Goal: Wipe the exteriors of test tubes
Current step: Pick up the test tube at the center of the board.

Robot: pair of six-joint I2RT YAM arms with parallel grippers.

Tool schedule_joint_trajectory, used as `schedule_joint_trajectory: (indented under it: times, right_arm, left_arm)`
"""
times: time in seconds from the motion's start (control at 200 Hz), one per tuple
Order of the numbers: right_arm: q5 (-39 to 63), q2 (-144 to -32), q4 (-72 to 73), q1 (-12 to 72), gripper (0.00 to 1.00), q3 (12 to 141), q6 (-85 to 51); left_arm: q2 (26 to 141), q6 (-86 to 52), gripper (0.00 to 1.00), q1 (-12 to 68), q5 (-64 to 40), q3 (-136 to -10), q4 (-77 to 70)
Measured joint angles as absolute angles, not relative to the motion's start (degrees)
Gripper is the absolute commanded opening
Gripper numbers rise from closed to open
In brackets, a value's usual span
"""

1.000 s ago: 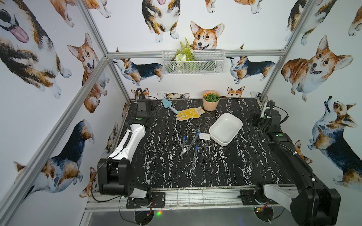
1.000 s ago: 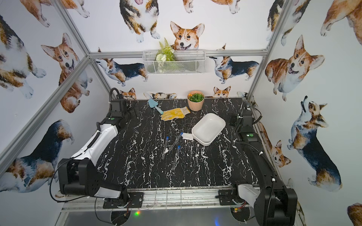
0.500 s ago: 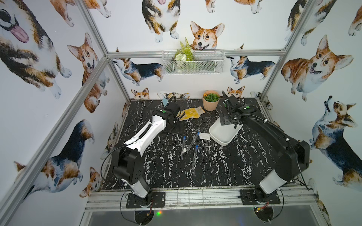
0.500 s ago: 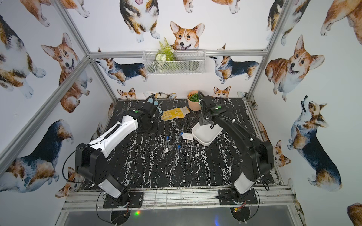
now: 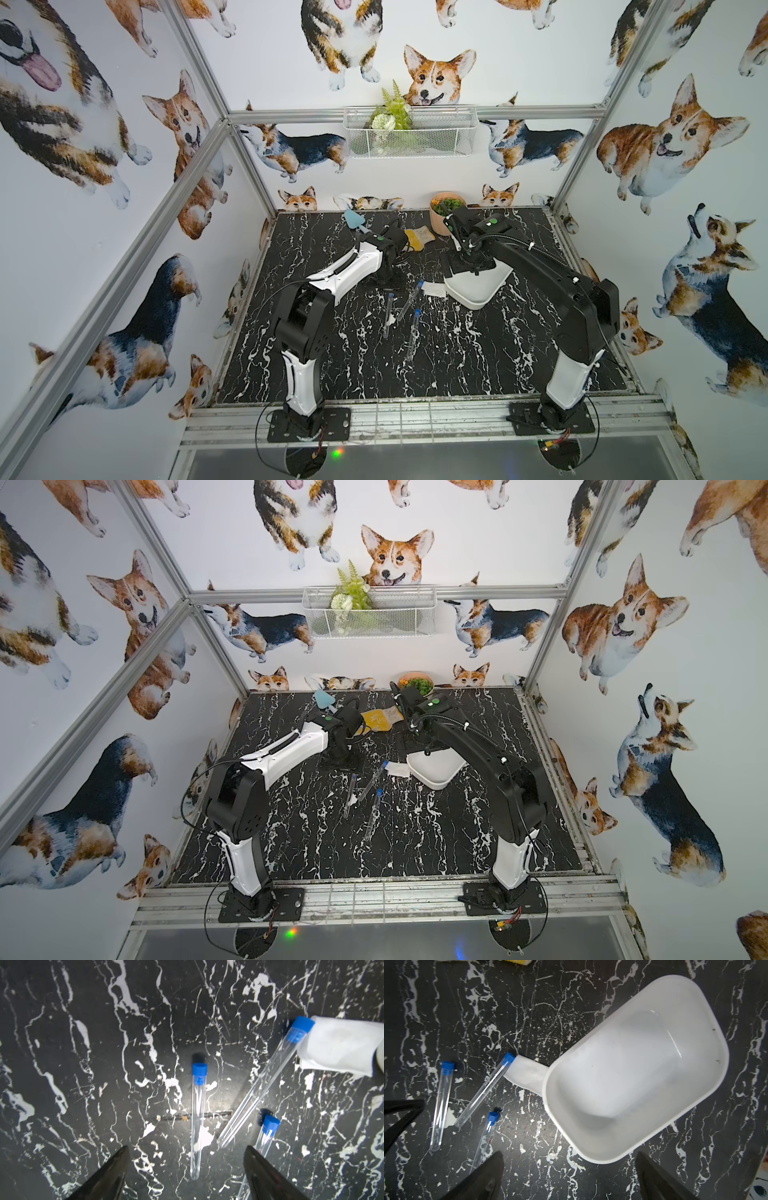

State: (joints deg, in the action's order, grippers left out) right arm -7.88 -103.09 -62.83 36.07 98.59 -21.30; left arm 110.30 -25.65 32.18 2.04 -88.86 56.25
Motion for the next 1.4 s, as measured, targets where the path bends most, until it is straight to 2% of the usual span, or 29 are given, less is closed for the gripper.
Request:
schedule_joint_trajectory:
  times: [0.1, 0.28, 0.476, 0.516, 0.651, 0.721, 0.831, 0.891, 0.976, 1.066, 1.151, 1.196, 1.277, 1.302, 1.402]
  right_arm:
    - [-6.1, -102.2, -61.6, 36.0, 0.88, 97.4, -22.1]
    - [-2.3, -100.9, -60.3, 36.2, 0.86, 94.7, -23.3]
    - [-0.8, -98.6, -59.3, 36.4, 0.82, 92.3, -24.3]
    - [-0.4, -98.3, -59.2, 36.4, 0.82, 92.0, -24.4]
    - [0.0, -97.1, -59.1, 36.5, 0.82, 90.6, -24.8]
    - [0.0, -96.5, -59.0, 36.7, 0.81, 89.8, -25.2]
    - [0.0, -95.8, -59.0, 36.7, 0.81, 89.0, -25.4]
    - [0.0, -95.4, -59.0, 36.7, 0.81, 88.6, -25.4]
    - [0.0, -94.8, -58.9, 36.7, 0.81, 88.2, -25.4]
    - [-0.1, -94.5, -58.9, 36.7, 0.8, 87.7, -25.4]
    - [0.0, -94.5, -58.9, 36.8, 0.79, 87.2, -25.4]
    - [0.0, -94.5, -58.9, 36.8, 0.78, 87.0, -25.4]
    - [0.0, -94.3, -58.8, 36.8, 0.78, 86.7, -25.4]
    - [0.0, -94.3, -58.8, 36.8, 0.78, 86.7, -25.4]
    - [0.0, -94.0, -58.5, 36.9, 0.78, 86.7, -25.4]
  left_arm:
    - [112.2, -25.5, 0.8, 32.2, 1.4, -88.7, 54.3]
    - [115.0, -24.8, 0.73, 32.2, 0.8, -87.9, 51.3]
    - [117.7, -23.9, 0.71, 32.2, 0.3, -87.8, 48.6]
    - [118.4, -23.6, 0.66, 32.2, 0.3, -87.8, 48.2]
    - [120.0, -23.0, 0.63, 32.1, -0.2, -88.1, 47.2]
    - [120.3, -23.1, 0.53, 32.1, -0.2, -88.2, 46.9]
    - [120.3, -23.1, 0.5, 31.9, -0.1, -87.9, 46.2]
    - [120.2, -23.1, 0.39, 31.9, 0.1, -87.5, 45.9]
    - [120.0, -23.1, 0.36, 31.8, 0.6, -87.0, 45.6]
    - [119.6, -23.1, 0.25, 31.9, 0.8, -86.4, 44.8]
    - [119.2, -23.1, 0.23, 31.9, 1.0, -85.8, 44.1]
    - [119.0, -23.1, 0.17, 31.9, 1.0, -85.6, 43.9]
    - [118.8, -23.1, 0.16, 31.9, 1.0, -85.5, 43.9]
    - [118.8, -23.1, 0.12, 31.9, 1.0, -85.5, 43.9]
    - [118.7, -23.0, 0.11, 31.9, 1.1, -85.6, 43.9]
